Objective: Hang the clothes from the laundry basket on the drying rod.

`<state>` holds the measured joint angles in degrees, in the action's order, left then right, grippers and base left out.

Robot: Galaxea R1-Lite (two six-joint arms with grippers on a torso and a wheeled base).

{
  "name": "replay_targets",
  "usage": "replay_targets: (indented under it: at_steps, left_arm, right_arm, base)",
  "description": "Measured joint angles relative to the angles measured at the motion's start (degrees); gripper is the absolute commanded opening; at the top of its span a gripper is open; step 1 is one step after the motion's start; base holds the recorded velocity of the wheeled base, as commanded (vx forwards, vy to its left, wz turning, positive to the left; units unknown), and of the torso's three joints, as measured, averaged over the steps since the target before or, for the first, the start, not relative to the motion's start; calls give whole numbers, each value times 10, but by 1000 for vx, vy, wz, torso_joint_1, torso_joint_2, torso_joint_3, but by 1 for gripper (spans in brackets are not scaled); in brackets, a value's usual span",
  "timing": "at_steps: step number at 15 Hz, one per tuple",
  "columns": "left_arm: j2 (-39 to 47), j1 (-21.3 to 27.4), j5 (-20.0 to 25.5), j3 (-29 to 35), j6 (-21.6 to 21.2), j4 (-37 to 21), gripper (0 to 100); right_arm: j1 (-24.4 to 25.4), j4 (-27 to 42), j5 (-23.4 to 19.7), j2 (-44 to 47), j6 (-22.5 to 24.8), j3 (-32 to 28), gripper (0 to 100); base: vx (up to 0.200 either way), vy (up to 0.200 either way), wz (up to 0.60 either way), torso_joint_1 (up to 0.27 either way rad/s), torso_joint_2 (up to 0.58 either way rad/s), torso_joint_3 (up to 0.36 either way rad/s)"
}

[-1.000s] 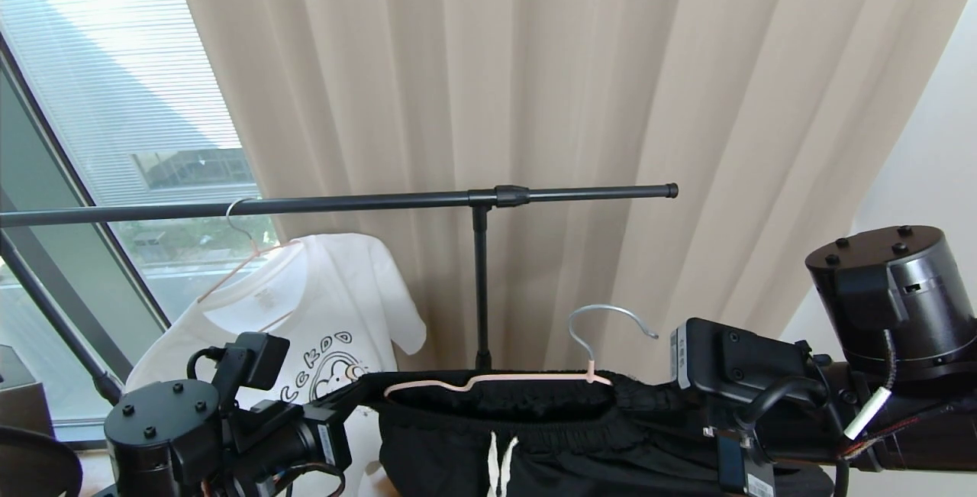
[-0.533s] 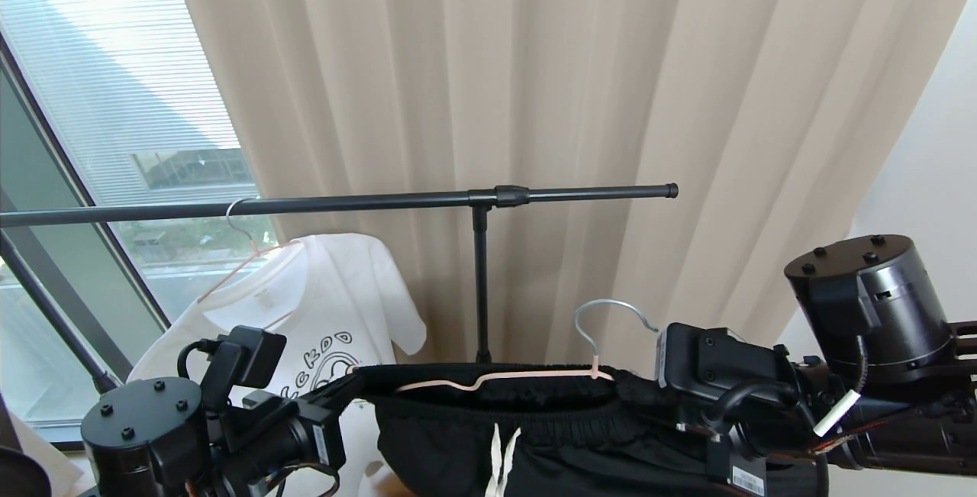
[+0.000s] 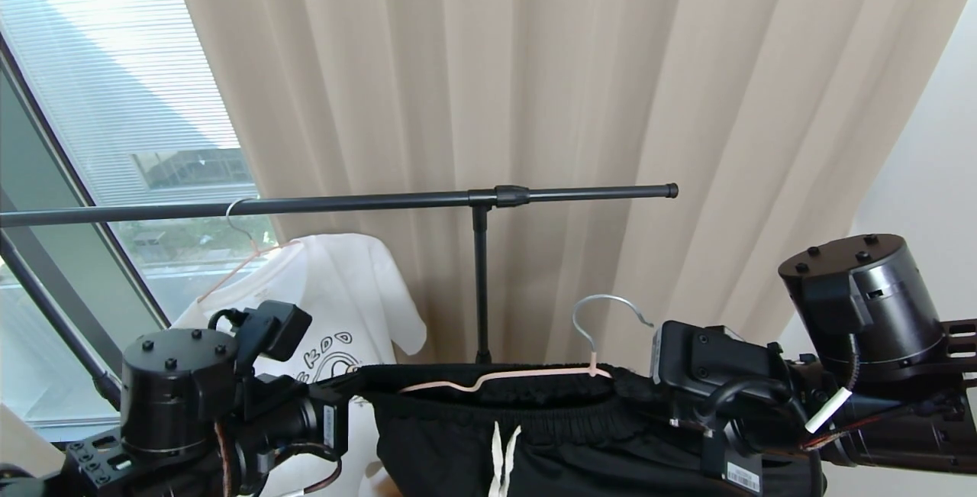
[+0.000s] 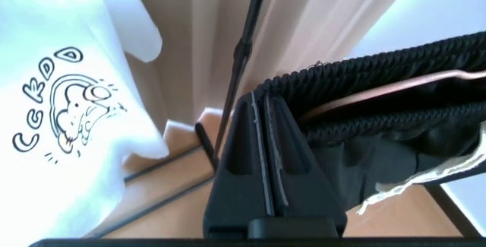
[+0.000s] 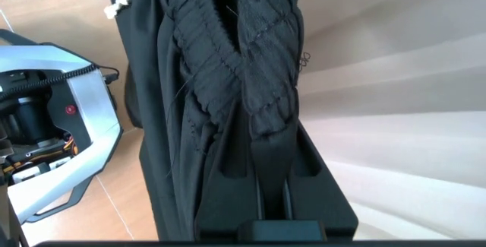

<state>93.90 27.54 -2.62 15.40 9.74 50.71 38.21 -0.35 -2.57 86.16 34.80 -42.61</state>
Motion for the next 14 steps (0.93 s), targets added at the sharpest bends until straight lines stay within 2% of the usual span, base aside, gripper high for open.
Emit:
replay_targets:
  at_steps: [2, 3, 5, 9, 11, 14]
  left_arm:
    - [-52, 1, 1, 74, 0, -167, 0]
    - [-73, 2, 1, 103, 0, -210, 0]
    - [-101, 6, 0, 142, 0, -255, 0]
    - [-140, 14, -1, 221, 0, -387, 0]
    - [-150, 29, -2, 245, 0, -422, 0]
    - [-160, 73, -4, 301, 0, -538, 0]
  right_arm:
    - [0, -1, 22, 0, -1, -1, 0]
    - [0, -1, 25, 0, -1, -1, 0]
    - [0, -1, 25, 1, 0, 0, 0]
    - [0, -2, 26, 6, 0, 1, 0]
    - [0, -15, 33, 12, -1, 0, 0]
    - [0, -37, 48, 28, -3, 1, 0]
  base:
    - [0, 0, 0, 0, 0, 0]
    - [0, 0, 0, 0, 0, 0]
    - [0, 0, 0, 0, 0, 0]
    - [0, 0, 0, 0, 0, 0]
    - [0, 0, 0, 0, 0, 0]
    - [0, 0, 0, 0, 0, 0]
